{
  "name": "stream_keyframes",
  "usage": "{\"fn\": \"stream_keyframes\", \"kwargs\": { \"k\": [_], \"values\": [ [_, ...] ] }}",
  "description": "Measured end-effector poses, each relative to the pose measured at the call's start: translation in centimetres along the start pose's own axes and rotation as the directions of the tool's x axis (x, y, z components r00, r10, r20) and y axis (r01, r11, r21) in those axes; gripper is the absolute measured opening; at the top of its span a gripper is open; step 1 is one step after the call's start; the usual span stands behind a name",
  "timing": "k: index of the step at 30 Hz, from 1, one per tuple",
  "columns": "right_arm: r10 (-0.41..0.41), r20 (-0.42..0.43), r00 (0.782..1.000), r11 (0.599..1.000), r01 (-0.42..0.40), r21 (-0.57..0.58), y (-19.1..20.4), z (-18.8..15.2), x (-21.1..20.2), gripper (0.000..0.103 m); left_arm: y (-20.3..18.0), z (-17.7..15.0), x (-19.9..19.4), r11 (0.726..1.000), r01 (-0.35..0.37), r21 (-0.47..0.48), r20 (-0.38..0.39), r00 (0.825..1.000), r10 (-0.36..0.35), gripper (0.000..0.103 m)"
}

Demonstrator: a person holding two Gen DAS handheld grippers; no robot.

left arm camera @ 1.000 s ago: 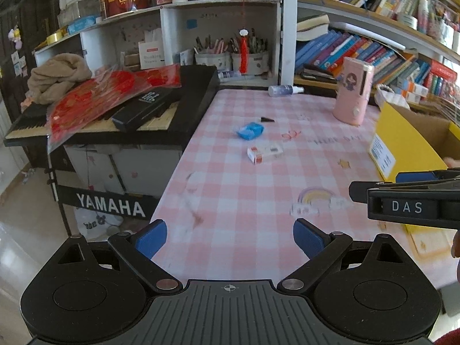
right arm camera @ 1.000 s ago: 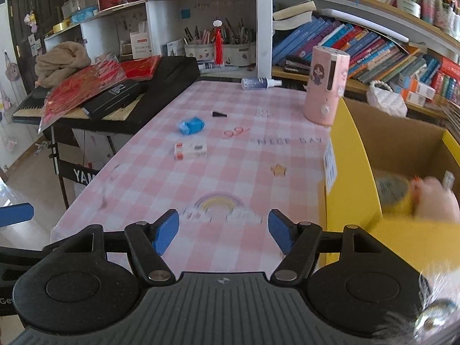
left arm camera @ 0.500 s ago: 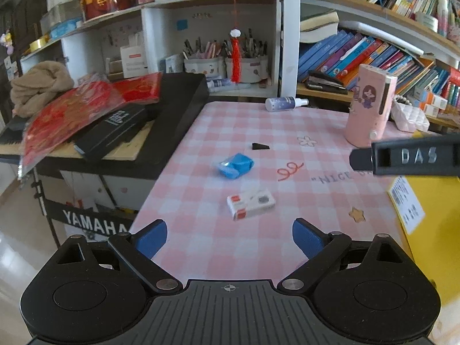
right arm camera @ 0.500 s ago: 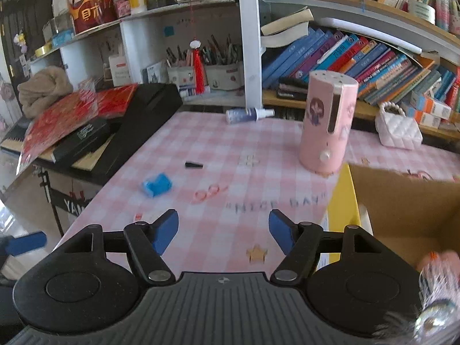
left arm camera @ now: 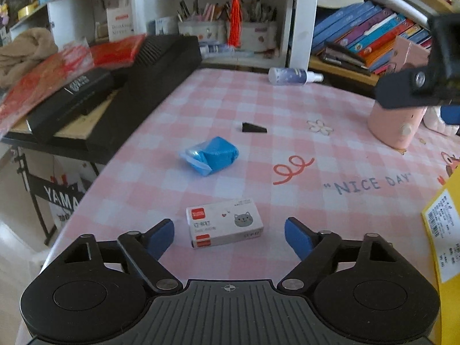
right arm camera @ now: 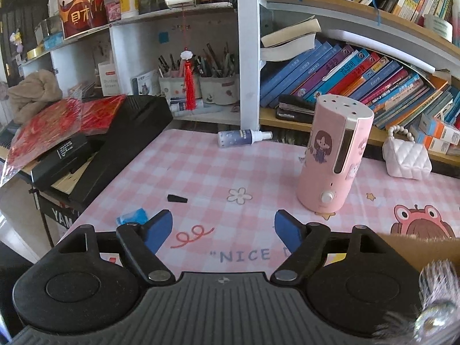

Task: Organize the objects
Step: 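Grasp the white cat-print staples box with the left tool while the right tool grasps the blue object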

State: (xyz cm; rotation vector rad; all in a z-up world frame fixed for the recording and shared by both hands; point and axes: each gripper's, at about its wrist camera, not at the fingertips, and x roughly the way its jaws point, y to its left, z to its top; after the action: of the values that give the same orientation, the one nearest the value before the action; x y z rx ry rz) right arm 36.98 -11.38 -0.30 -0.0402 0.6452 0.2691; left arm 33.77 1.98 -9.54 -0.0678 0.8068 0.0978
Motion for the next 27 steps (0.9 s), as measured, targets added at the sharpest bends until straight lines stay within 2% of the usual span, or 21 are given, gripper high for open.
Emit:
{"fn": "stream_keyframes", "kwargs": {
  "k": [1,3,4,6,8,12,18,24,27],
  "values": [
    [0.004,-0.002,1.000,1.000,-0.004,-0.003,0.0,0.1,0.1,0.078,0.0,0.0,0.3,1.000,-0.001,0.002,-0.003,1.000,0.001,0.078],
    [0.012,-0.003,1.000,1.000,-0.012,-0.016,0.1,0.2,0.4,0.080,-0.1,-0.1,0.3,1.000,-0.010,0.022,0.019,1.000,0.010,0.057],
    [0.017,-0.006,1.000,1.000,-0.017,-0.024,0.2,0.3,0.6,0.080,-0.1,0.0,0.3,0.999,-0.010,0.034,0.024,1.000,0.009,0.055],
    [0.029,-0.013,1.000,0.999,-0.029,-0.039,0.5,0.4,1.0,0.080,0.6,0.2,0.1,0.999,0.028,0.033,0.011,1.000,-0.028,0.055],
    [0.050,-0.024,0.998,0.997,-0.051,-0.058,1.1,0.6,1.4,0.081,1.5,0.3,-0.7,0.999,0.035,0.016,0.016,0.999,-0.035,0.055],
    [0.130,-0.055,0.990,0.985,-0.135,-0.108,3.0,0.9,3.0,0.084,4.1,-0.2,-3.2,1.000,0.007,-0.005,0.033,0.999,-0.007,0.055],
    [0.222,-0.149,0.964,0.937,-0.253,-0.241,7.7,0.5,7.9,0.082,7.8,-1.5,-6.8,0.994,-0.053,-0.094,0.039,0.998,0.057,0.055],
    [0.225,-0.214,0.951,0.884,-0.292,-0.365,11.5,-0.8,13.0,0.075,9.7,-2.2,-9.1,0.985,-0.095,-0.143,0.039,0.994,0.102,0.055],
    [0.227,-0.229,0.947,0.884,-0.299,-0.360,11.8,-1.1,14.5,0.073,10.3,-2.4,-9.9,0.981,-0.100,-0.164,0.047,0.993,0.109,0.055]
  ]
}}
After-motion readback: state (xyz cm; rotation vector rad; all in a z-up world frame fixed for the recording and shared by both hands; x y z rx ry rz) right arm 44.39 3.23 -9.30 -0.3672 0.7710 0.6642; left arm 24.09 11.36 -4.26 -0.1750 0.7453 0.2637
